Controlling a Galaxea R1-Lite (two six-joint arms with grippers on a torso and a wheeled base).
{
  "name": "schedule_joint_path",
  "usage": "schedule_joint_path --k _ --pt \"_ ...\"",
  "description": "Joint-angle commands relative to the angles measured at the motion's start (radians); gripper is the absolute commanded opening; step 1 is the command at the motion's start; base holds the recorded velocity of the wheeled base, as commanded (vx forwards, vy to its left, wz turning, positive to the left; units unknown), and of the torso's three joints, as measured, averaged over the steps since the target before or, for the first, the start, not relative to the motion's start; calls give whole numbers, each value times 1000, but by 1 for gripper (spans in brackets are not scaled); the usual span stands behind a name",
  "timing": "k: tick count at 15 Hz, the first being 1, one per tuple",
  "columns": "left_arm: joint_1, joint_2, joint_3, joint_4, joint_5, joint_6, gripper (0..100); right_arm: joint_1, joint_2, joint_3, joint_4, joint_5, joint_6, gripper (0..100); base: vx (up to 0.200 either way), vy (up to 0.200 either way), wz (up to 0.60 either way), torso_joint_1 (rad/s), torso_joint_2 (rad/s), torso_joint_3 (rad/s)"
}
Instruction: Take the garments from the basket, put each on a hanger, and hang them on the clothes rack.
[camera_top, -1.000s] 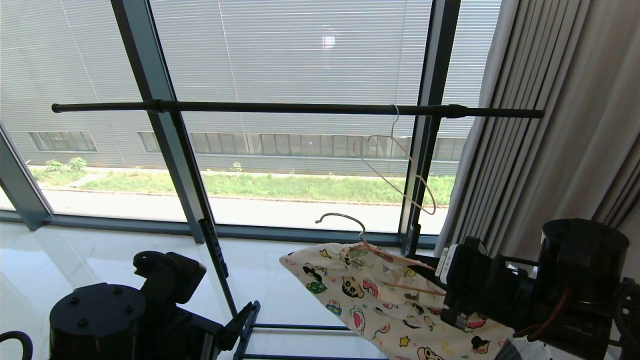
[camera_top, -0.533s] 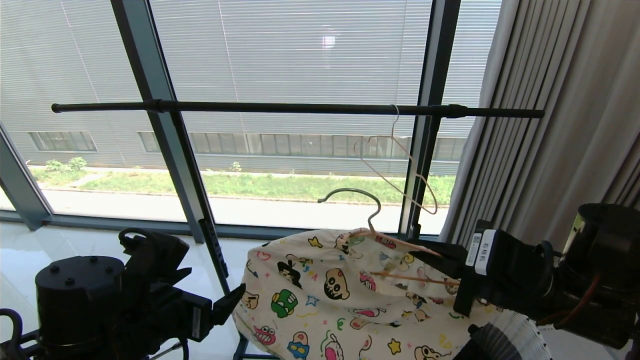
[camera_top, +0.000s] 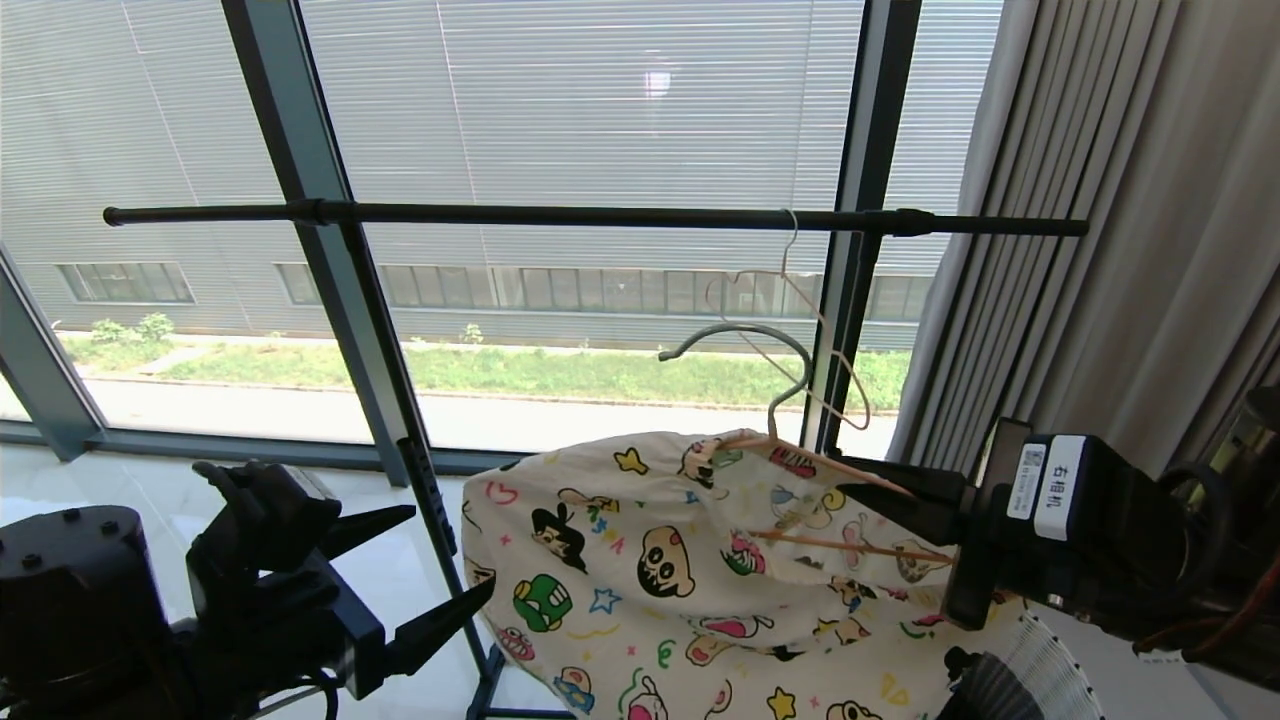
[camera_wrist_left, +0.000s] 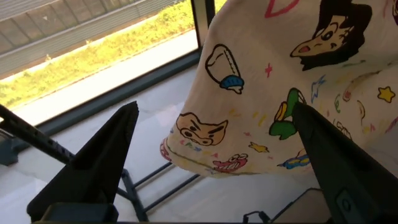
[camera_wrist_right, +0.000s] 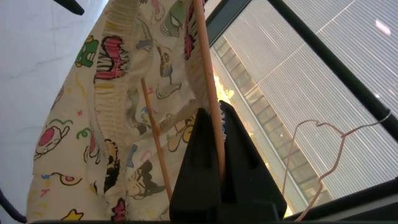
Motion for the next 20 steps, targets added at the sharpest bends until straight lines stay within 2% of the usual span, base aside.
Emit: schedule_joint_path --k 1,5,9,10,15,17,18,20 --pt "133 7 12 -17 -128 99 100 1 -14 2 0 9 0 0 0 0 0 0 0 0" --pt "146 19 -3 -18 -154 111 100 35 -14 -1 0 11 0 0 0 0 0 0 0 0" --pt "113 34 -3 -20 -157 114 100 61 -19 -1 0 9 -2 0 0 0 0 0 0 0" --pt "113 39 -3 -20 -157 114 0 70 -20 -1 0 9 -2 0 0 0 0 0 0 0" --pt "126 63 -5 -18 -154 113 0 73 -31 2 0 3 -3 0 0 0 0 0 0 0" --pt "180 103 -8 -20 -150 118 0 72 -33 1 0 -2 -3 0 0 0 0 0 0 0" --pt "241 135 -11 -20 -130 124 0 72 -42 1 0 -3 -3 0 0 0 0 0 0 0" --pt "284 152 -20 -22 -88 125 0 72 -47 2 0 -14 -3 0 0 0 0 0 0 0"
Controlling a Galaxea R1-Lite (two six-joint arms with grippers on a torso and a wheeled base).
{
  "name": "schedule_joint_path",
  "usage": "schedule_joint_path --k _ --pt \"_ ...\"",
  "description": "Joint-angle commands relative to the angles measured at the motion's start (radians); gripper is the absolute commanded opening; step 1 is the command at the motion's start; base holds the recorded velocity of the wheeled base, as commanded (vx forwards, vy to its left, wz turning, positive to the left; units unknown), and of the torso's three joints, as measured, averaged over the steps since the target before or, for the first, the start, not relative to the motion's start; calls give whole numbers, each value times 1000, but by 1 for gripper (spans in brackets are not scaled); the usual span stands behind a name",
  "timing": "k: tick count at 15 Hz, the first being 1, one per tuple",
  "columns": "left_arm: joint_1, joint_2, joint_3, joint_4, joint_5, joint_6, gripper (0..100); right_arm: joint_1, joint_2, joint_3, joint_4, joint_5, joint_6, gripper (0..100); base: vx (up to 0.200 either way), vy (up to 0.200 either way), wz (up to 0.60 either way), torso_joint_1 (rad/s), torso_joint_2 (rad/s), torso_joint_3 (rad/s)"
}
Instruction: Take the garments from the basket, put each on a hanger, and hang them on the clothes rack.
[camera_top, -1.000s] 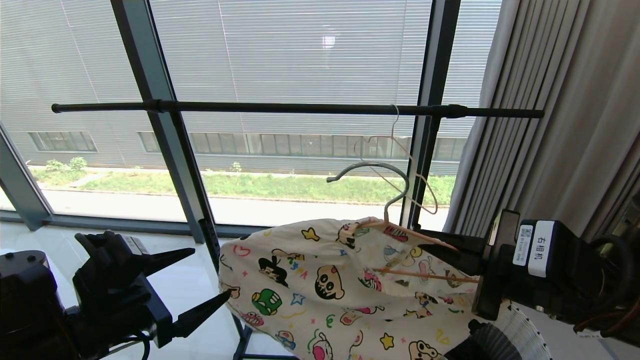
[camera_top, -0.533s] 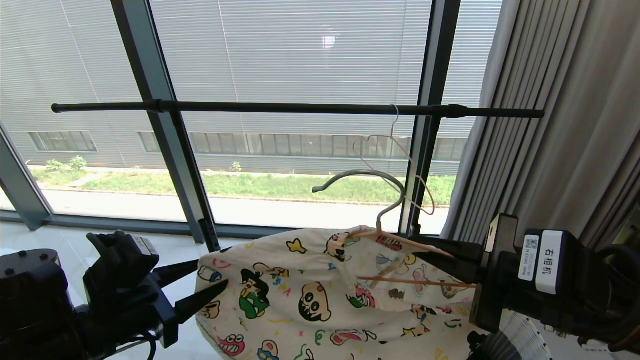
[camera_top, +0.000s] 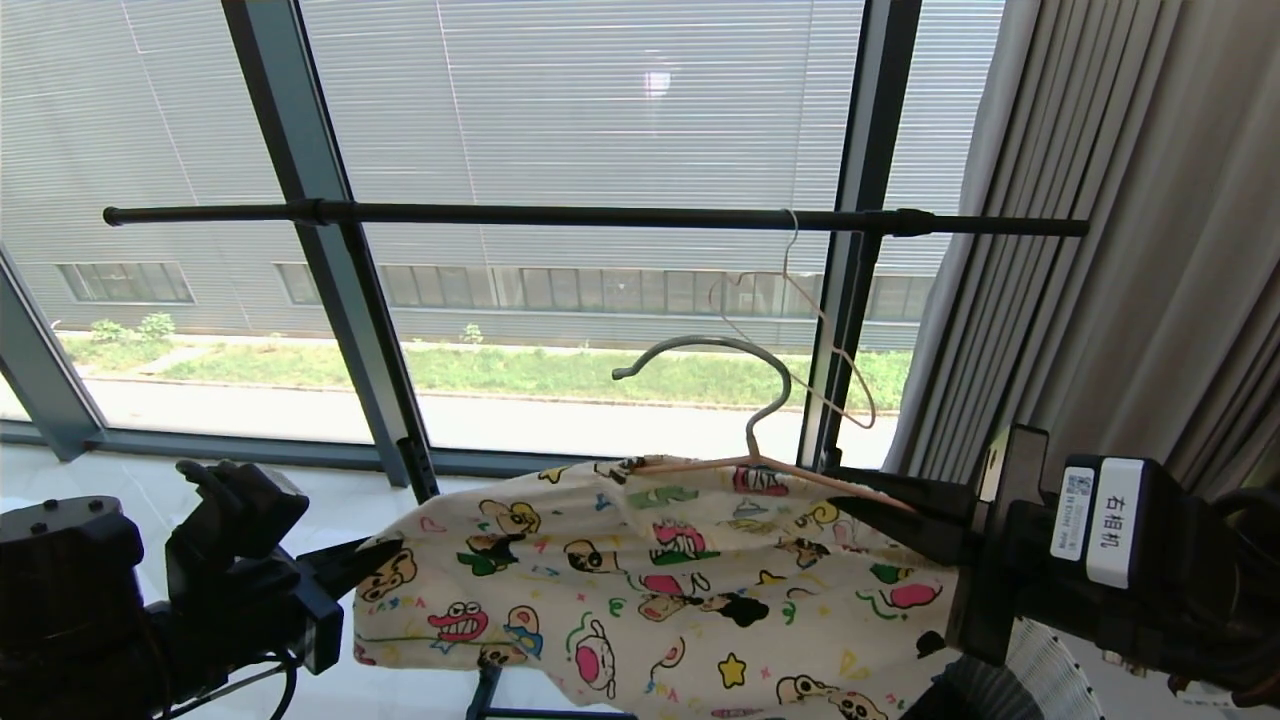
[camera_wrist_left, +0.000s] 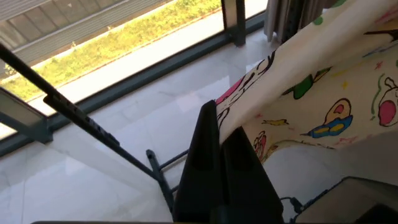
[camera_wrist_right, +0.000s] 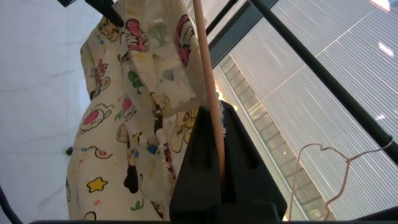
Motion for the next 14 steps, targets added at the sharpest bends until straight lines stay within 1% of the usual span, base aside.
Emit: schedule_joint_path --k 1,2,4,5,7,8,9,10,11,12,13,14 --pt "31 27 -3 -15 16 1 0 0 -7 0 0 -11 -1 0 0 0 0 0 0 0" --pt "17 23 9 -49 17 1 0 0 -5 0 -2 -13 -1 0 0 0 0 0 0 0" --pt "3 24 32 -105 48 1 0 0 3 0 0 -13 -1 0 0 0 0 0 0 0" --pt "0 24 41 -116 52 -1 100 0 6 0 0 -14 -1 0 0 0 0 0 0 0" --pt "2 21 46 -118 55 -7 100 0 10 -1 3 -17 -1 0 0 0 0 0 0 0" --pt "5 23 44 -118 68 -8 100 0 10 0 10 -31 1 0 0 0 0 0 0 0" --pt "10 21 41 -119 100 -10 100 0 10 2 33 -62 10 0 0 0 0 0 0 0" --pt "19 19 38 -121 151 -19 100 0 10 2 66 -100 41 0 0 0 0 0 0 0" --pt "25 19 32 -139 220 -40 100 0 10 -1 113 -155 82 0 0 0 0 0 0 0" --pt "25 21 29 -181 293 -70 100 0 13 -3 159 -208 144 0 0 0 0 0 0 0" --pt "26 23 29 -213 368 -77 100 0 30 -4 188 -257 225 0 0 0 0 0 0 0" --pt "28 16 30 -225 417 -80 100 0 59 -6 199 -313 300 0 0 0 0 0 0 0"
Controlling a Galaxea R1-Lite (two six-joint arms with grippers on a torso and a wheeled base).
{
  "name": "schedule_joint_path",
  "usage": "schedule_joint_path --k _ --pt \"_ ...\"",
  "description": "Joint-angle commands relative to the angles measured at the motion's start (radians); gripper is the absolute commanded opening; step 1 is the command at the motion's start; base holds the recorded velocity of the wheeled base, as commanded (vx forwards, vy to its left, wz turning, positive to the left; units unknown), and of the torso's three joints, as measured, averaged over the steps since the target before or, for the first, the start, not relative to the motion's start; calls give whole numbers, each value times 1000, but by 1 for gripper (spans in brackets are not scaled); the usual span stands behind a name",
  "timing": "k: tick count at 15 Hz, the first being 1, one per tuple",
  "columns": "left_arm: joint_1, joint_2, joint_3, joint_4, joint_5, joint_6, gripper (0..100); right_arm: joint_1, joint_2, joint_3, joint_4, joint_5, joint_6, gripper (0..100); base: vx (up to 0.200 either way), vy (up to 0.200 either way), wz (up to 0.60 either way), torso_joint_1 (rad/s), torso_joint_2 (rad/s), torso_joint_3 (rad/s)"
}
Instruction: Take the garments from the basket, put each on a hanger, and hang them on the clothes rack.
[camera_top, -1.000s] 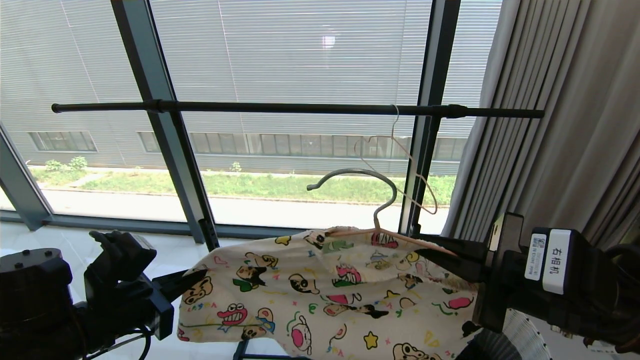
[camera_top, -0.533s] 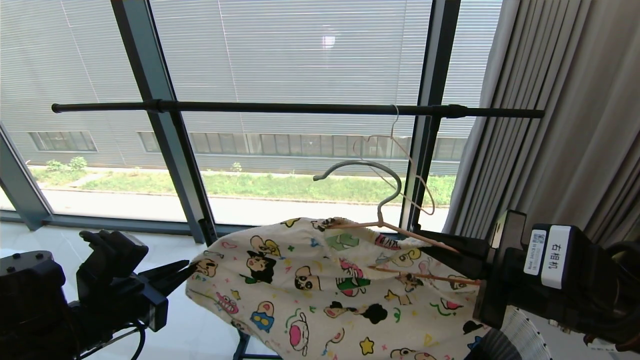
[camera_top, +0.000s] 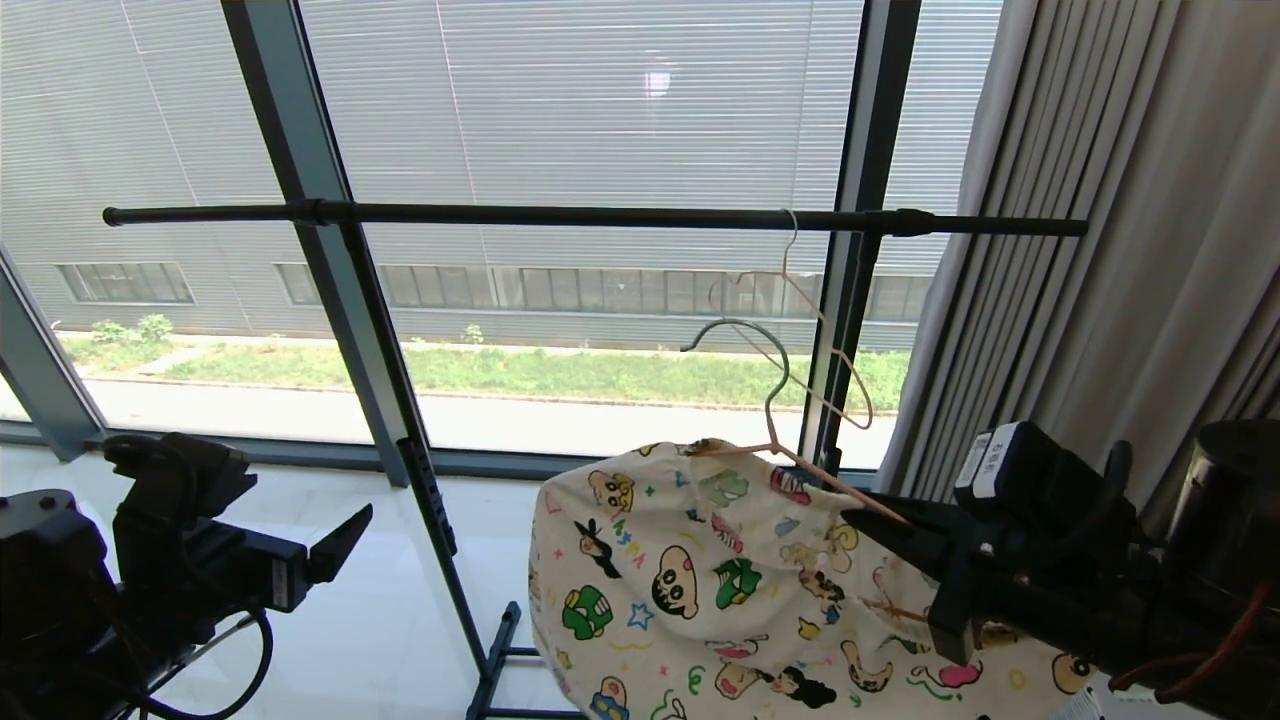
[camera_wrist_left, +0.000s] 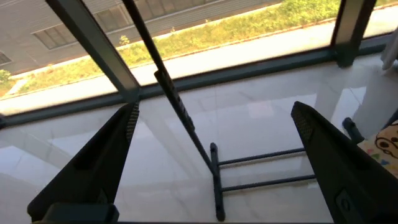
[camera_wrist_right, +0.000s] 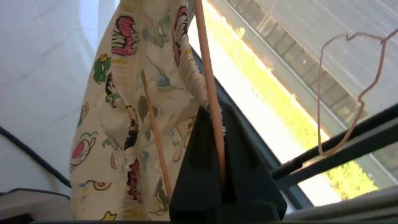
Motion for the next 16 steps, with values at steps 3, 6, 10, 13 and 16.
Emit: schedule_joint_path --k 3,6,10,13,16 --pt "5 -32 3 -15 50 -3 100 0 178 -97 25 -176 191 0 0 0 0 0 0 0" --pt "5 -38 5 -15 50 9 100 -4 296 -309 84 -268 286 0 0 0 0 0 0 0" --pt "4 -38 8 -15 50 17 100 -64 338 -478 123 -314 309 0 50 0 0 1 1 1" --pt "0 -55 30 -16 50 15 100 -76 339 -530 123 -314 312 0 200 0 0 -4 2 5" --pt "0 -66 45 -18 50 15 100 -76 353 -555 123 -314 312 0 200 0 0 7 1 -2"
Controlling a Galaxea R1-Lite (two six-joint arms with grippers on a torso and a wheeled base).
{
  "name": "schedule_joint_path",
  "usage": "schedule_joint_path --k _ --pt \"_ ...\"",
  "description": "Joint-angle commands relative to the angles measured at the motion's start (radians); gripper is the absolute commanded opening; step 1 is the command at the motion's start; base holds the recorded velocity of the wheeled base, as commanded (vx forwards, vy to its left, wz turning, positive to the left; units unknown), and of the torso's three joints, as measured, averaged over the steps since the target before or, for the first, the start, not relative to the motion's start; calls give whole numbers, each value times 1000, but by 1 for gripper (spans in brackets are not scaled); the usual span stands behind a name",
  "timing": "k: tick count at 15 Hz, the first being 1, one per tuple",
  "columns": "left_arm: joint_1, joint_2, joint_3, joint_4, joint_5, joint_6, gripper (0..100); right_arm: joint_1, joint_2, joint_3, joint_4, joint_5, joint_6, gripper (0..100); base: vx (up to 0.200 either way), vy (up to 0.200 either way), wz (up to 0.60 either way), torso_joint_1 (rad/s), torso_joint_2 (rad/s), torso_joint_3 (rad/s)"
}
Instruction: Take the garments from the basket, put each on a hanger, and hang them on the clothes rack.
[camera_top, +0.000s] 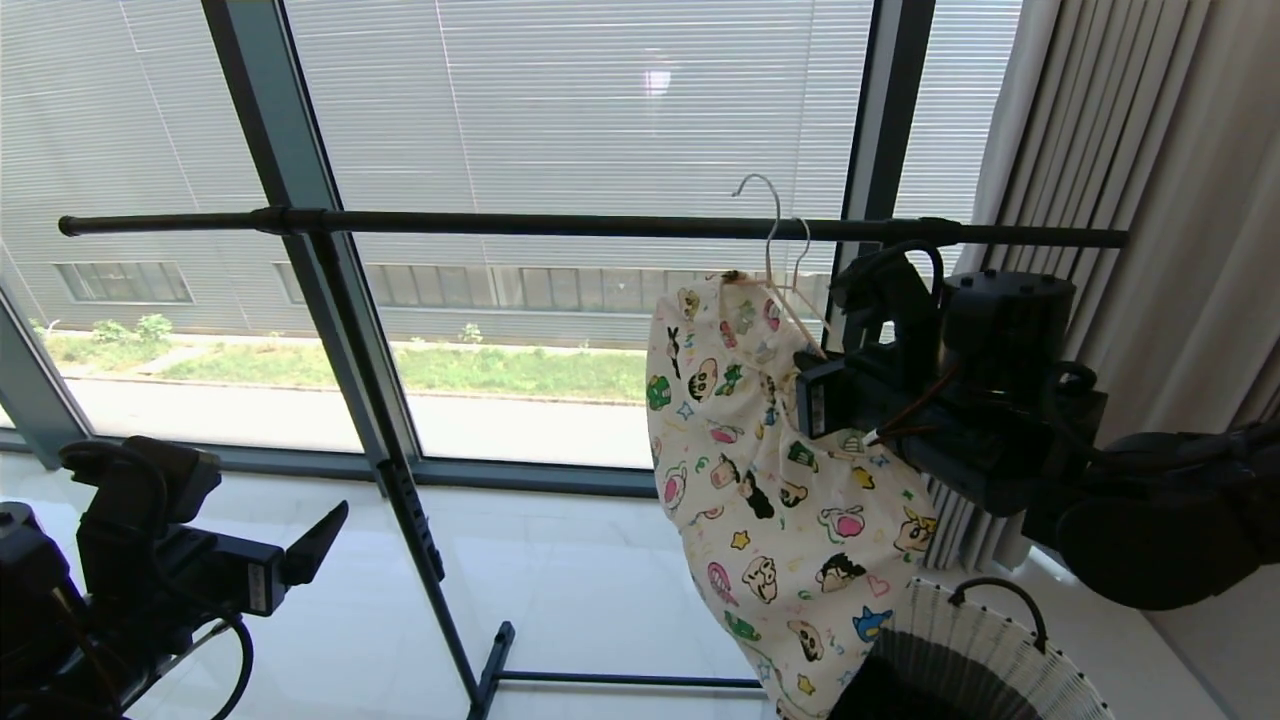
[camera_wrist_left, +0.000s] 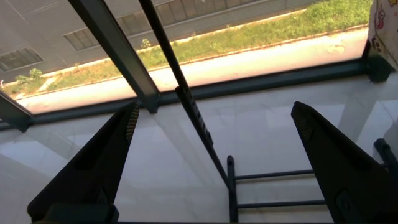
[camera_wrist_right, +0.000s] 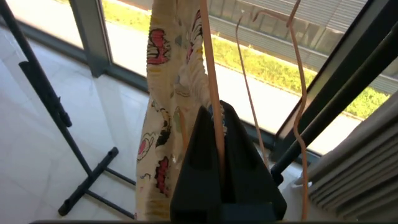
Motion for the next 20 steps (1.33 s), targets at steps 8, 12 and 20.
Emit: schedule_joint_path --k 8,12,20 --pt "0 -8 5 0 -1 -2 100 61 54 -41 2 1 -2 0 125 0 0 3 3 1" --pt "-3 -10 5 0 -1 -2 100 28 136 -174 91 2 1 0 0 0 0 0 0 0" --pt "-73 -19 30 0 2 -5 100 7 229 -251 114 1 1 0 0 0 0 0 0 0"
